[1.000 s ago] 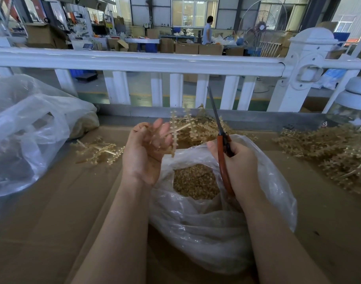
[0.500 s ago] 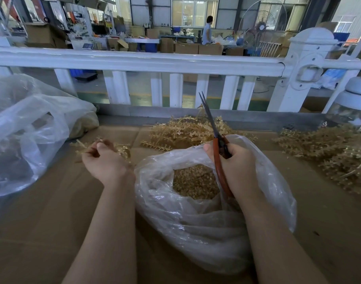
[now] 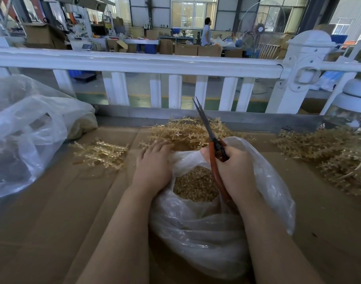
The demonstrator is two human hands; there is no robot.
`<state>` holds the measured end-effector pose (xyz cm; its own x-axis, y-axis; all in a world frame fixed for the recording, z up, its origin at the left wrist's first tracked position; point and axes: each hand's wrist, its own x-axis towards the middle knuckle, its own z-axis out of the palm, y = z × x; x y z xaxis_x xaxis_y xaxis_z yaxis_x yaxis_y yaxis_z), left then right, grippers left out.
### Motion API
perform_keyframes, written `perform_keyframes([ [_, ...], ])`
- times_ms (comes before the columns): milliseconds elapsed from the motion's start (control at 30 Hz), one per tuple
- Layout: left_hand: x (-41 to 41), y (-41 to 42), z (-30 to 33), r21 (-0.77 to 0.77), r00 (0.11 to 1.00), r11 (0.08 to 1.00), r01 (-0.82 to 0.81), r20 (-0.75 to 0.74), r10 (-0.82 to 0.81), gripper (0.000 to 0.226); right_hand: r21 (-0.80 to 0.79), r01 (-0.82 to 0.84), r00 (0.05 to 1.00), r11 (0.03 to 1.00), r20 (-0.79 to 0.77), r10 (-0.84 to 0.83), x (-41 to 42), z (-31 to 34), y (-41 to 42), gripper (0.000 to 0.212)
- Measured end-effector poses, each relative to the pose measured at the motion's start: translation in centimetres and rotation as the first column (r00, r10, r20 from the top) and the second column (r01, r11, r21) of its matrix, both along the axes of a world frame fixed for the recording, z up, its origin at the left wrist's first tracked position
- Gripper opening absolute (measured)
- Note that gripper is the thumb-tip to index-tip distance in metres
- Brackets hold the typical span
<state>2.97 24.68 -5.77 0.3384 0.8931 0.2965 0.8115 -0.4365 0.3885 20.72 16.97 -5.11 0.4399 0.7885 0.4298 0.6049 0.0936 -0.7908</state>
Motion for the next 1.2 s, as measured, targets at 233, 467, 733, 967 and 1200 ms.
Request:
perform_keyframes([
  [233, 0.3, 0.9, -0.3, -0.271, 0.982, 0.961, -0.063, -0.189, 0.011, 0.064, -0.005, -0.029, 1.0, 1.0, 0.001, 0.029, 0.0, -0.1, -0.1, 0.042],
  [467, 0.1, -0.2, 0.2, -0.142, 0.976, 0.968, -0.205, -0.109, 0.191, 0.038, -0.021, -0.031, 1.0, 0.999, 0.001, 0.031, -0.1, -0.1, -0.1, 0.041],
  [733, -0.1, -0.6, 0.7, -0.157, 0.869, 0.922, -0.354, 0.31, 0.387, 0.037, -0.049, -0.015, 1.0, 0.999, 0.004, 0.015, -0.3, 0.0, -0.1, 0.039],
  [967, -0.1, 0.0, 0.2, -0.139, 0.902, 0.891, -0.431, -0.033, 0.431, 0.054, -0.038, -0.003, 1.0, 0.999, 0.017, 0.004, -0.4, 0.0, -0.1, 0.036],
  [1200, -0.1, -0.1, 0.6, -0.147, 0.874, 0.901, -0.408, 0.221, 0.432, 0.029, -0.06, -0.002, 1.0, 0.998, 0.023, 0.003, -0.2, -0.2, 0.1, 0.037],
])
